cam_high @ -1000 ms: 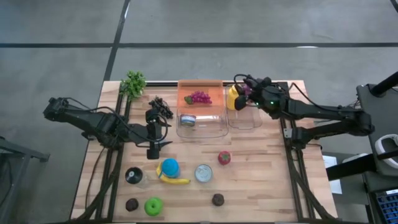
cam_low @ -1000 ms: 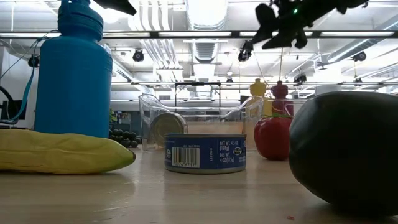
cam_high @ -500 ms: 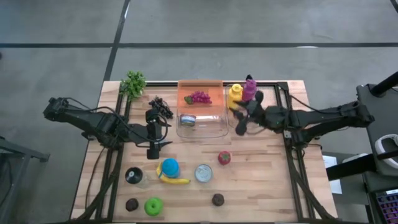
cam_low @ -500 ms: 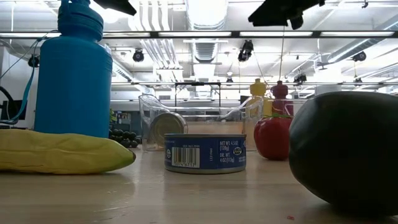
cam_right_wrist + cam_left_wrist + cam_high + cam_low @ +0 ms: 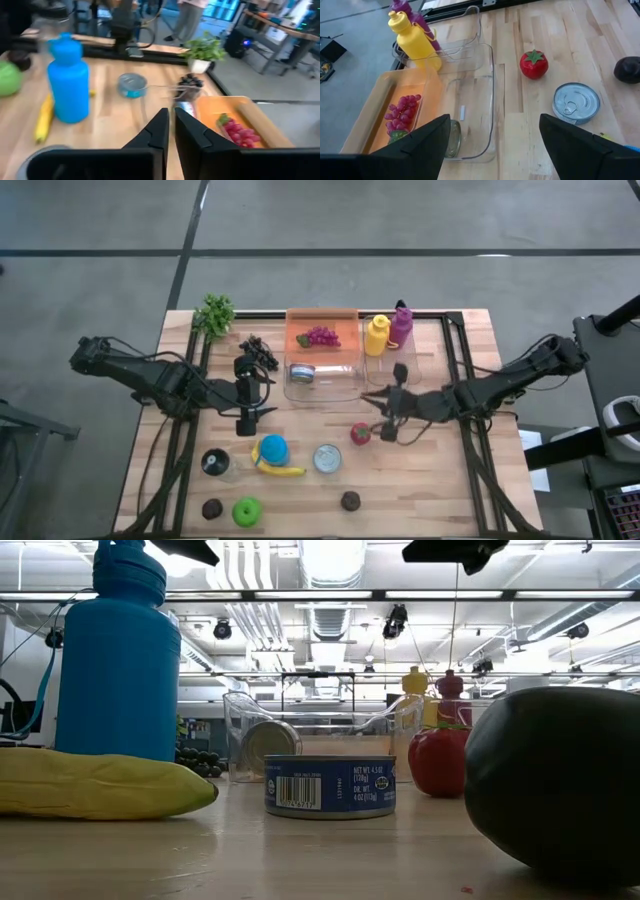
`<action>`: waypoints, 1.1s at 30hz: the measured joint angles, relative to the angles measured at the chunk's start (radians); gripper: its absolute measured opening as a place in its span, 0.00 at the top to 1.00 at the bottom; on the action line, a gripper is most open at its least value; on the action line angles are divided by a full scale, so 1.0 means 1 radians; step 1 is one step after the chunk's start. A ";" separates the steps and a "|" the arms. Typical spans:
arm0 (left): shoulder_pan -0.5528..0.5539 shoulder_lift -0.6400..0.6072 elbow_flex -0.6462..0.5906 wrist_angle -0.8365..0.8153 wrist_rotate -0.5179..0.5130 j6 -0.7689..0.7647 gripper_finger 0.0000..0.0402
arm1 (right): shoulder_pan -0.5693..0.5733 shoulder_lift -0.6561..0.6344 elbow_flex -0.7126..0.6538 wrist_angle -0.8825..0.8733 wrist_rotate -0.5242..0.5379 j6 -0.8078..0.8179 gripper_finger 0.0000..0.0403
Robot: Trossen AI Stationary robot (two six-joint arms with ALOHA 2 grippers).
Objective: Pick & Place Food Item
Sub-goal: Put the tomato into the orange bin
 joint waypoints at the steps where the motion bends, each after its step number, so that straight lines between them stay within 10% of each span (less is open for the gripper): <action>1: 0.000 0.000 -0.004 0.004 0.000 0.000 0.24 | 0.013 0.010 0.000 0.001 0.000 0.000 0.96; 33: 0.000 0.000 -0.027 0.052 0.000 0.009 0.23 | 0.099 0.102 0.000 0.008 -0.078 0.077 0.96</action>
